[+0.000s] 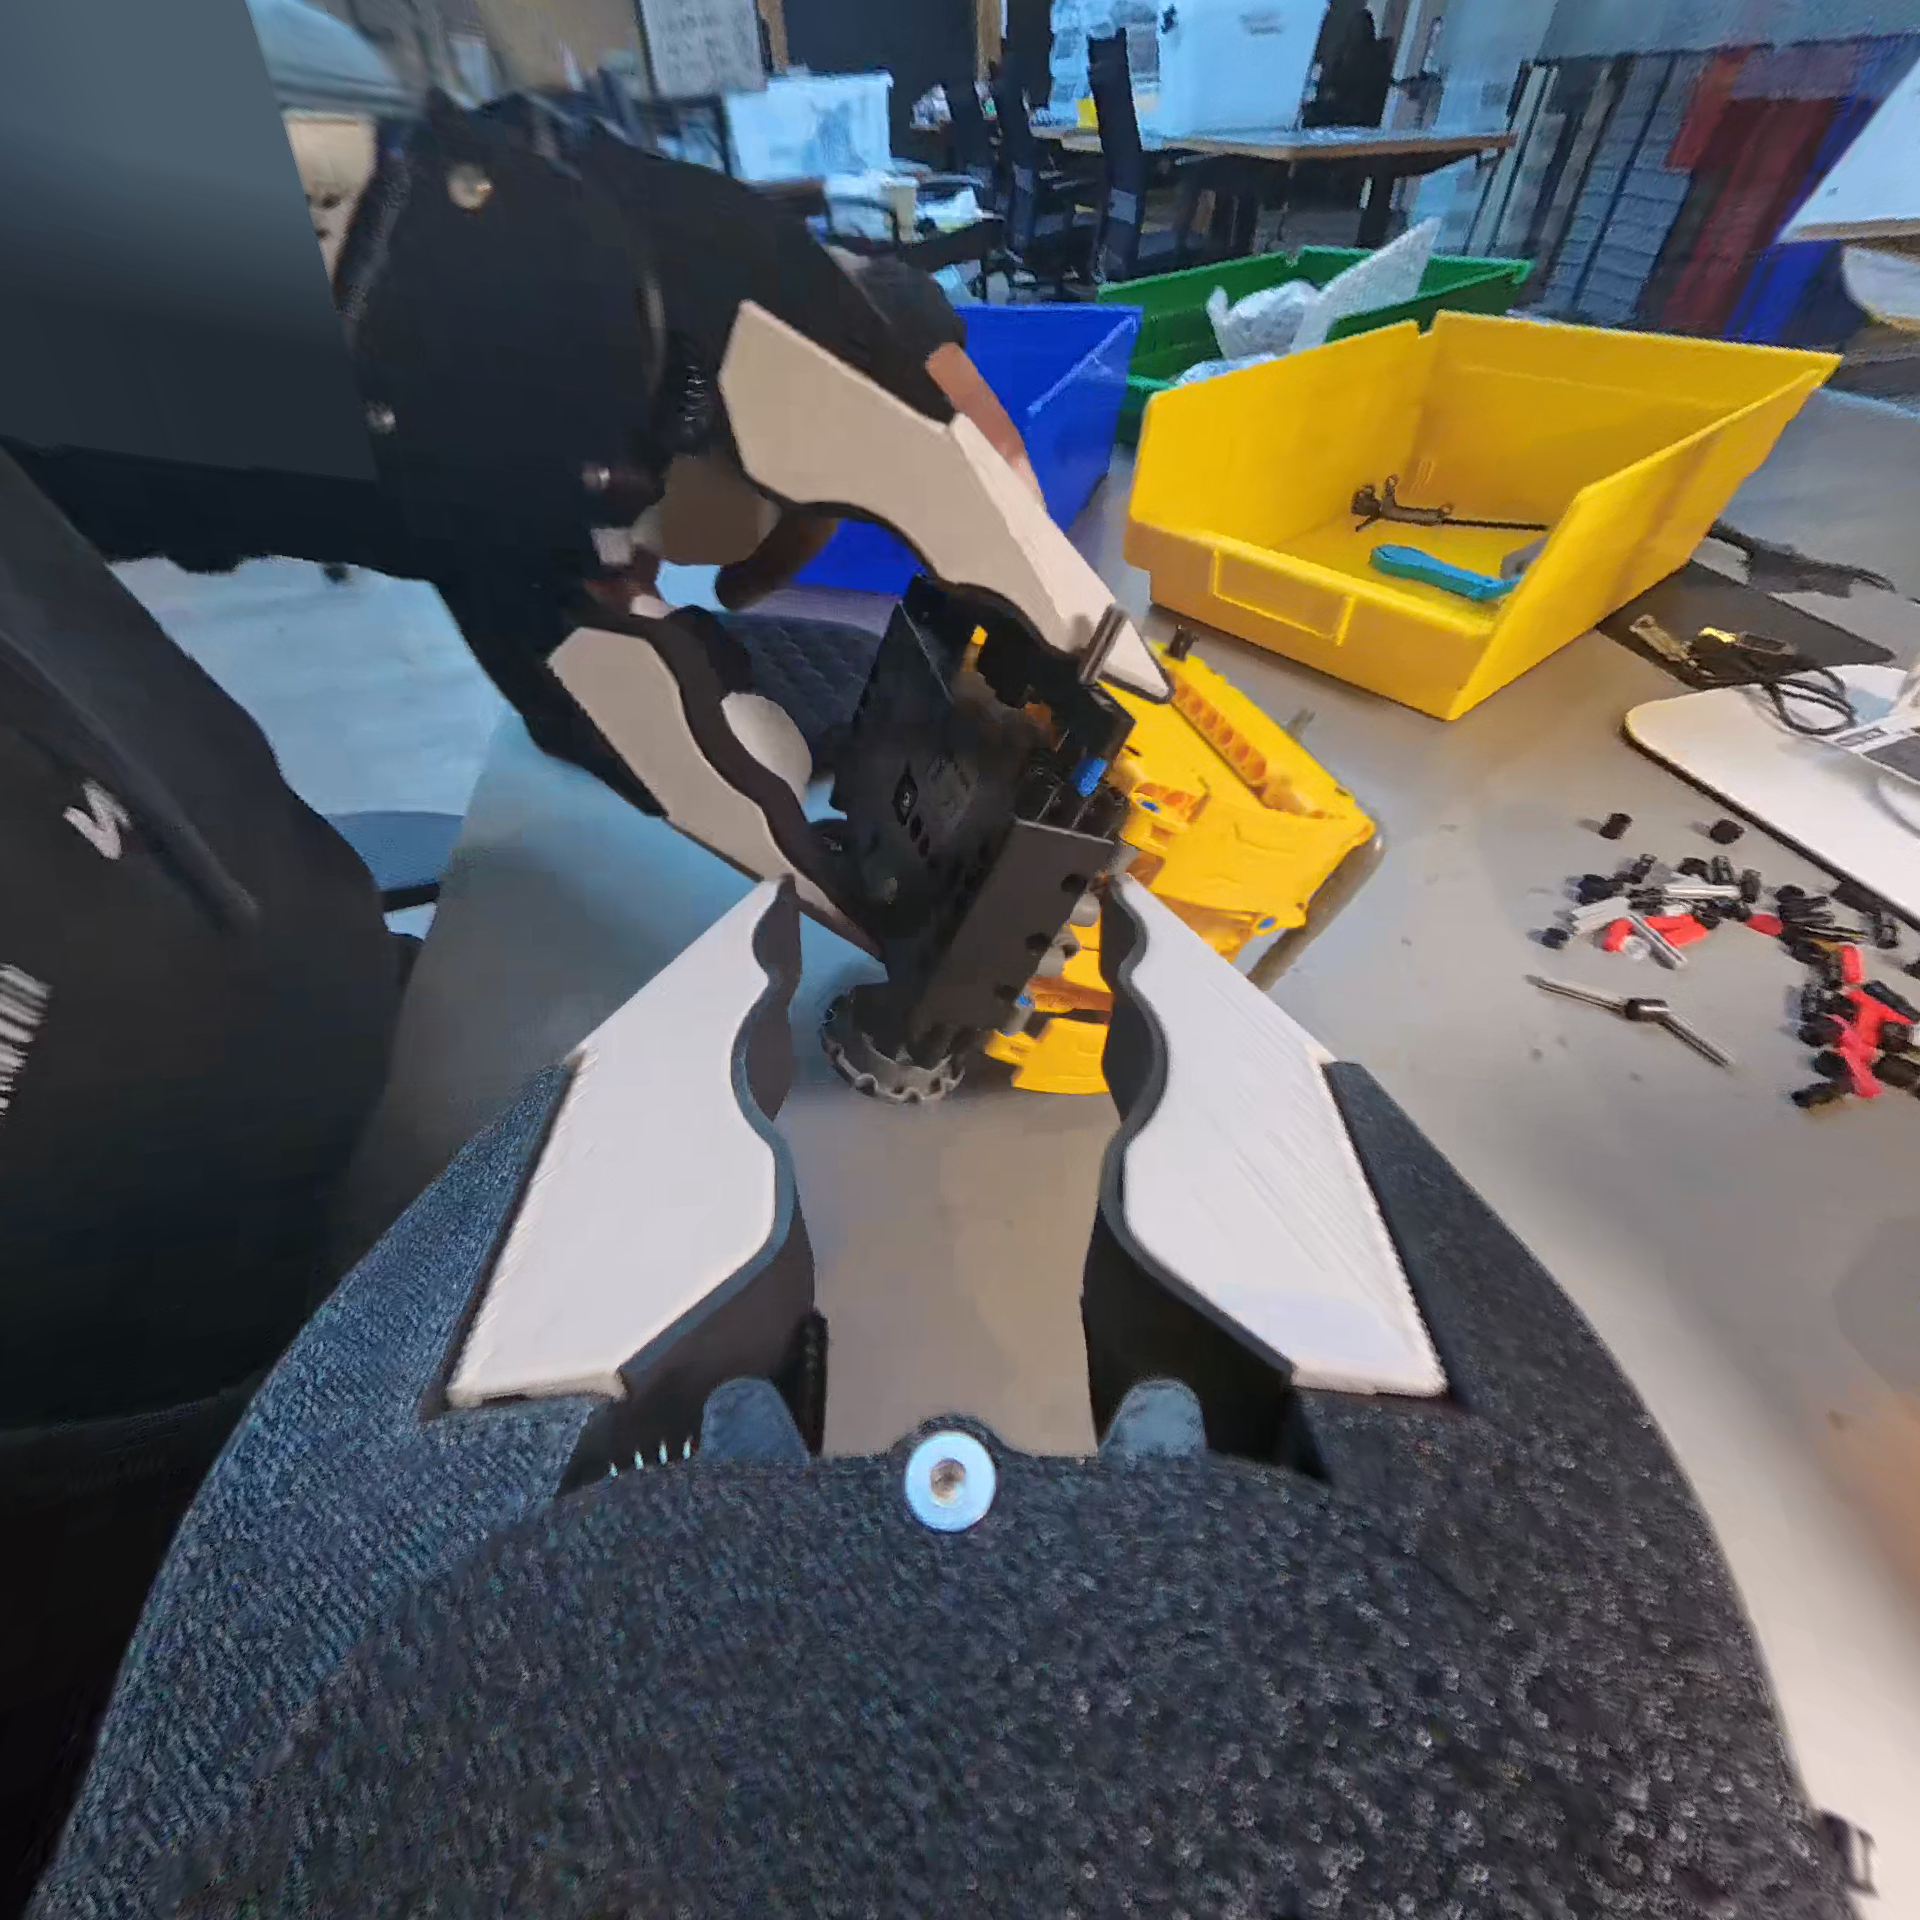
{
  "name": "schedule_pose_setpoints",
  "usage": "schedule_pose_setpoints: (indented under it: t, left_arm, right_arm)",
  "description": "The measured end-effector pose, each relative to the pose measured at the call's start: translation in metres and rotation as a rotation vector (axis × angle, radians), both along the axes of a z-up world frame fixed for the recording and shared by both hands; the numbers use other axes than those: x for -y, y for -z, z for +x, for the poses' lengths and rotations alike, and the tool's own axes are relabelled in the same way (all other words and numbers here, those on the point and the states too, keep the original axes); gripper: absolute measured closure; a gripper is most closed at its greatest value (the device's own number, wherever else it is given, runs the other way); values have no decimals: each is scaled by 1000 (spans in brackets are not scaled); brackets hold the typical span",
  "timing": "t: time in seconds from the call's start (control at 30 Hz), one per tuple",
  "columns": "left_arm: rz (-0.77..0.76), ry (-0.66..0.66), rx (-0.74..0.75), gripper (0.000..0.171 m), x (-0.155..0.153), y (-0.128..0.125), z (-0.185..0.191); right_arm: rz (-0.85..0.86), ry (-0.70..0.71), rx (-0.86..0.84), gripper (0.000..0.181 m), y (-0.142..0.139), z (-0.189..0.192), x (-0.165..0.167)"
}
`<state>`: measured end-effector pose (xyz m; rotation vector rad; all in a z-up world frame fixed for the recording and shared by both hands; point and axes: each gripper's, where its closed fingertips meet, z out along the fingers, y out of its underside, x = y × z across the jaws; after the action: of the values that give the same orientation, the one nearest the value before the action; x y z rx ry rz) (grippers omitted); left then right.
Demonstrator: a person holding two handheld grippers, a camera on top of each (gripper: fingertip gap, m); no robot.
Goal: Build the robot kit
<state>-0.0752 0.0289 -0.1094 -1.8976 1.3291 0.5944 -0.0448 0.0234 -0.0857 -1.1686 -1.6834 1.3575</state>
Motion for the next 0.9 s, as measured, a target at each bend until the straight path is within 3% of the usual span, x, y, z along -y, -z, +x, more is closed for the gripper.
schedule_pose_setpoints:
  t: [0.07,0.2,0.27,0.37,0.5,0.6,0.73,0.8,0.9]
  left_arm:
    - [84,1,-72,87,0,6,6]
    - [68,-7,45,87,11,8,24]
    - [12,1,196,86,22,-1,32]
    - [-45,46,552,91,41,-46,44]
    - [-136,-38,829,82,45,-84,-1]
    - [-243,-109,1013,79,32,-65,-46]
    - [-462,-42,1241,67,29,-23,-47]
    - [-484,10,1251,58,34,-16,-32]
    - [-499,5,1131,63,51,-8,-15]
  right_arm:
    - [63,28,12,128,10,-1,3]
    - [160,88,16,147,23,-1,-3]
    - [175,87,19,155,25,1,-3]
    - [198,82,25,166,25,3,-6]
    - [306,157,58,171,28,4,-33]
    - [215,137,57,163,14,6,-35]
    - [35,101,82,150,-3,8,-23]
    - [-56,93,131,139,-7,11,-20]
    - [-122,88,195,133,-15,15,-20]
